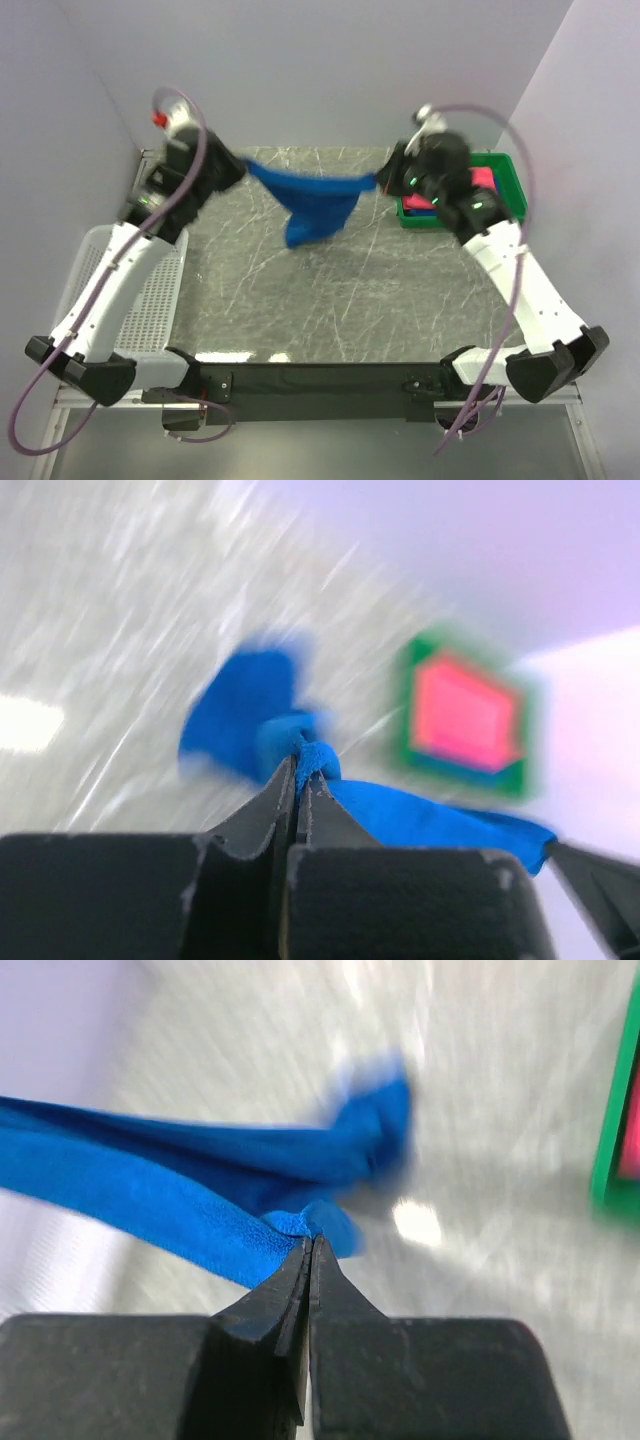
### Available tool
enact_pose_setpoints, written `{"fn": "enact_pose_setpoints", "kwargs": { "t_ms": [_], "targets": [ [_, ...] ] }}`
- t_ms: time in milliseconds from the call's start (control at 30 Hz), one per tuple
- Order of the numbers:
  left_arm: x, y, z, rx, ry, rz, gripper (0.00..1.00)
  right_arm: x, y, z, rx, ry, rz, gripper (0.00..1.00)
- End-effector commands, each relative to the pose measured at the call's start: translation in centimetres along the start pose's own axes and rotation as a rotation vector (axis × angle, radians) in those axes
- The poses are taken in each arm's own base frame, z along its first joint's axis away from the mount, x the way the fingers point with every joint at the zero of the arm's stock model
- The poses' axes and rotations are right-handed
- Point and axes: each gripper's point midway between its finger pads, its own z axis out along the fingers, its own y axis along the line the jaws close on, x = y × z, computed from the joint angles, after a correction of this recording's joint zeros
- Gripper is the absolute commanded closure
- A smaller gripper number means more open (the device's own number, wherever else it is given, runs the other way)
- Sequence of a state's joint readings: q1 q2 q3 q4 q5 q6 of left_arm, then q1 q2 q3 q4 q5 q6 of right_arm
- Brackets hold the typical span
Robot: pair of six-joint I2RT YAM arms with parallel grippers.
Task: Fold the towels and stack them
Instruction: Move the towel to the center of the board
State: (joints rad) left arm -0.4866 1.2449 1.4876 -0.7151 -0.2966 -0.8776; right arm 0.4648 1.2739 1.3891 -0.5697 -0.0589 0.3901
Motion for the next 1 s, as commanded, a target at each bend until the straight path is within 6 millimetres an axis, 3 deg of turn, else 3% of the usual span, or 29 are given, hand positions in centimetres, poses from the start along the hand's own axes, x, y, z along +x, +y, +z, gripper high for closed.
{"fn": "enact_pose_setpoints", "kwargs": {
  "t_ms": [0,33,100,133,233,333,400,600,700,767,833,967],
  "targets": [
    [-7.9,-5.1,-3.8,0.153,-0.144,0.019,0.99,-7.6,3.5,-4.2,-0.145,-0.143,-0.036,1.0],
    [-11.2,-7.7,-5.8,0.225,-0.214,-0.002,0.99,-11.1,5.1,-6.5,-0.188,-0.238,-0.047,1.0],
    [-14.1,-10.2,-8.2,0.319,-0.271,-0.011,0.99,-14.0,6.4,-8.4,-0.234,-0.314,-0.065,1.0],
    [-16.3,-12.0,-10.4,0.391,-0.332,-0.02,1.0,-16.4,7.7,-10.6,-0.278,-0.39,-0.085,1.0],
    [-18.6,-14.7,-14.3,0.539,-0.411,-0.02,1.0,-19.4,9.3,-13.8,-0.333,-0.492,-0.123,1.0],
    [-18.6,-15.4,-16.6,0.628,-0.428,-0.015,1.0,-20.4,10.3,-16.3,-0.374,-0.555,-0.155,1.0],
    [-18.6,-15.6,-18.0,0.677,-0.44,-0.011,1.0,-20.2,11.0,-18.3,-0.412,-0.584,-0.177,1.0],
    [-18.3,-14.8,-21.5,0.734,-0.47,-0.011,1.0,-19.1,11.4,-22.0,-0.451,-0.645,-0.199,1.0],
    [-18.3,-14.6,-21.3,0.717,-0.467,-0.012,1.0,-19.2,11.2,-22.2,-0.437,-0.642,-0.194,1.0],
    [-18.5,-14.1,-20.3,0.669,-0.476,-0.014,1.0,-19.3,10.9,-20.9,-0.419,-0.623,-0.189,1.0],
    [-18.2,-13.6,-17.8,0.597,-0.451,-0.006,1.0,-19.6,10.6,-19.9,-0.4,-0.606,-0.188,1.0],
    [-17.6,-13.0,-12.2,0.473,-0.409,0.011,1.0,-20.2,9.9,-14.9,-0.365,-0.54,-0.186,1.0]
  ]
}}
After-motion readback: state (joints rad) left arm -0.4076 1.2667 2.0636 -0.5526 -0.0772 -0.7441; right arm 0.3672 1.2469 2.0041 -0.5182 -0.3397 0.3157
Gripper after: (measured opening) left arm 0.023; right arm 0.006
